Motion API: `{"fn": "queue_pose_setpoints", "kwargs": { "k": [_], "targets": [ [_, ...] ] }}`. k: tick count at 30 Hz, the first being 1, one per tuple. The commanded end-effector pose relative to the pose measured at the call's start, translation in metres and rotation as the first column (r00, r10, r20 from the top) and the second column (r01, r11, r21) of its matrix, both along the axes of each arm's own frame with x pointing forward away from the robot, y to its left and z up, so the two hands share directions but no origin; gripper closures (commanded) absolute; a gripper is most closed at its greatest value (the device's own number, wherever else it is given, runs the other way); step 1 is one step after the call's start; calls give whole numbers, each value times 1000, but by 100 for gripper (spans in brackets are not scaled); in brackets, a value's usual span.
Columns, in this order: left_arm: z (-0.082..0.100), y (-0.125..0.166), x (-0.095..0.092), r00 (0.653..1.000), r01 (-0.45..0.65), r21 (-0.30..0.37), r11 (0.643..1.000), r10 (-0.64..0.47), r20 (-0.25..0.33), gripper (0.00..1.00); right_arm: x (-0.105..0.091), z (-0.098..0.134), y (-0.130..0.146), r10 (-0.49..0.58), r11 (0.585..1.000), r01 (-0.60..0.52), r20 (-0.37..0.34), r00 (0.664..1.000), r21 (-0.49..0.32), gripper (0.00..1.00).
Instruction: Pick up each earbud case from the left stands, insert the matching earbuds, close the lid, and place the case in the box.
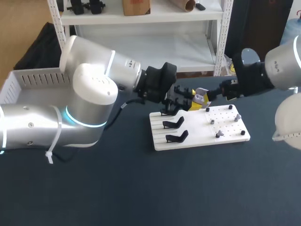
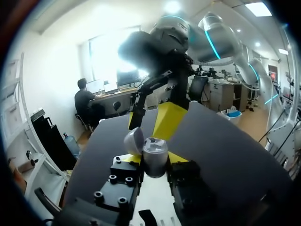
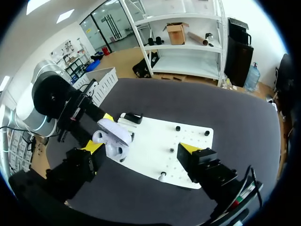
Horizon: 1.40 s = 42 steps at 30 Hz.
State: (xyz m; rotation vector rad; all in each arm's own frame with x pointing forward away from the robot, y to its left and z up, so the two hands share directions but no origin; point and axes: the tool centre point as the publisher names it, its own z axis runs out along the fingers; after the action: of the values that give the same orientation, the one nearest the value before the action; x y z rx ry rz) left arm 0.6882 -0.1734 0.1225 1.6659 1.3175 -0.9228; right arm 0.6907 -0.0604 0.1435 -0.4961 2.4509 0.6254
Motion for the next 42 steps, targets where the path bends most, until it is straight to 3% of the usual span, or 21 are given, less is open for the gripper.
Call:
{"fn": "queue_pose_setpoints", "kwargs": {
  "k": [1, 7, 10, 16, 19, 22, 27, 34, 42],
  "targets": [
    [-1, 4, -10, 1000, -13, -8, 1000, 13, 9, 100, -1, 6, -1, -9, 1000, 9, 13, 1000, -15, 0],
    [-9, 14, -12, 1000, -24, -82, 996, 23, -19, 100, -4, 13, -23, -25, 998, 28, 48, 999, -64, 0],
    [-11, 19, -14, 999, -29, -122, 992, 27, -22, 100, -6, 10, -36, 0, 988, 12, 81, 997, -154, 0],
    [-9, 31, -20, 996, -83, -236, 968, 86, 4, 100, -4, 3, -62, -4, 971, 20, 70, 998, -239, 0],
    [-8, 32, -22, 996, -91, -254, 963, 92, -7, 100, -5, 1, -68, -14, 957, 32, 67, 998, -288, 0],
    [-6, 34, -24, 997, -82, -287, 955, 83, -8, 100, -7, -3, -70, -21, 914, 46, 66, 998, -404, 0],
    [-4, 40, -25, 995, -96, -297, 950, 97, -11, 100, -12, -11, -78, -65, 863, 86, 59, 996, -498, 0],
    [-13, 52, -11, 984, -149, -356, 923, 103, -143, 100, -20, -32, -88, -149, 828, 126, 2, 989, -547, 0],
    [-14, 56, -7, 976, -177, -373, 911, 114, -185, 100, -23, -50, -102, -193, 790, 138, -30, 981, -598, 0]
  ]
}}
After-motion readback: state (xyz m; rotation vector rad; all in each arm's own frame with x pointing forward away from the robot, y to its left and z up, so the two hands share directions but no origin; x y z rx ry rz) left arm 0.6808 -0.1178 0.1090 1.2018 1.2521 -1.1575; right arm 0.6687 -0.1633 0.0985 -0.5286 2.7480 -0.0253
